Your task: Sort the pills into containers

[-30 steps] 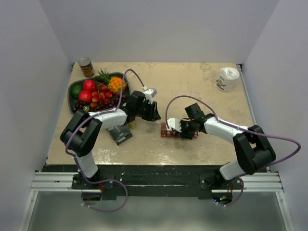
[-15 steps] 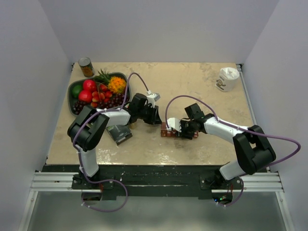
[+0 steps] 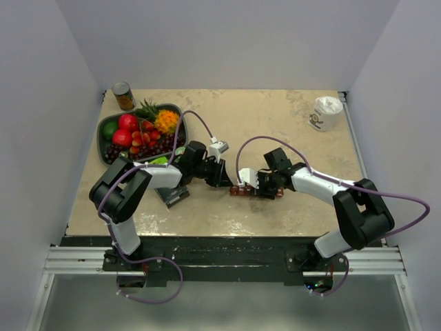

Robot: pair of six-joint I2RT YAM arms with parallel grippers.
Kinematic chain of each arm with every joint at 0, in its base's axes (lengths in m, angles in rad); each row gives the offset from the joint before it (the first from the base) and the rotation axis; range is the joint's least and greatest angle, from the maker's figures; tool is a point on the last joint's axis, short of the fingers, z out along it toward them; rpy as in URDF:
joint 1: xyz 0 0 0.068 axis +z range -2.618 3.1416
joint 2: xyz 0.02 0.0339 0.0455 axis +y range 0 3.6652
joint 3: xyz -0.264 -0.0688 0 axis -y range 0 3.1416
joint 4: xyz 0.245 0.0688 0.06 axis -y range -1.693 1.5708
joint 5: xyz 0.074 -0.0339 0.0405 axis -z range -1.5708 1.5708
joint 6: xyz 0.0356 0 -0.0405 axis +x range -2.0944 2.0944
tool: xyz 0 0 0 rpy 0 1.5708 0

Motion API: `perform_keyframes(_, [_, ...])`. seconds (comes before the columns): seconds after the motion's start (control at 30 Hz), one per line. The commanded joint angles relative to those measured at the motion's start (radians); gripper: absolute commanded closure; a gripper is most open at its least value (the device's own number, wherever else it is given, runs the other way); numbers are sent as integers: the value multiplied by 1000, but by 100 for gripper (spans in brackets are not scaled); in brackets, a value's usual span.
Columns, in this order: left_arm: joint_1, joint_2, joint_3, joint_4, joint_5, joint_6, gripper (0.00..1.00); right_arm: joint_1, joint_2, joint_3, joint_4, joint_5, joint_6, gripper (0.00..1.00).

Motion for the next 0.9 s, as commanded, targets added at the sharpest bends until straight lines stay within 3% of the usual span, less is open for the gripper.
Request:
perform_keyframes(0.0, [-28,-51,-27,46,38,-1,77,9,35,11,20,40,14,74])
perform_keyframes(0.47, [-65,-5,18,-100,-87,27,79,14,51,19,20,54,29,75])
perform_keyframes(0.87, [-62,-182,45,-56,-30,-35,83,15,56,22,18,54,31,75])
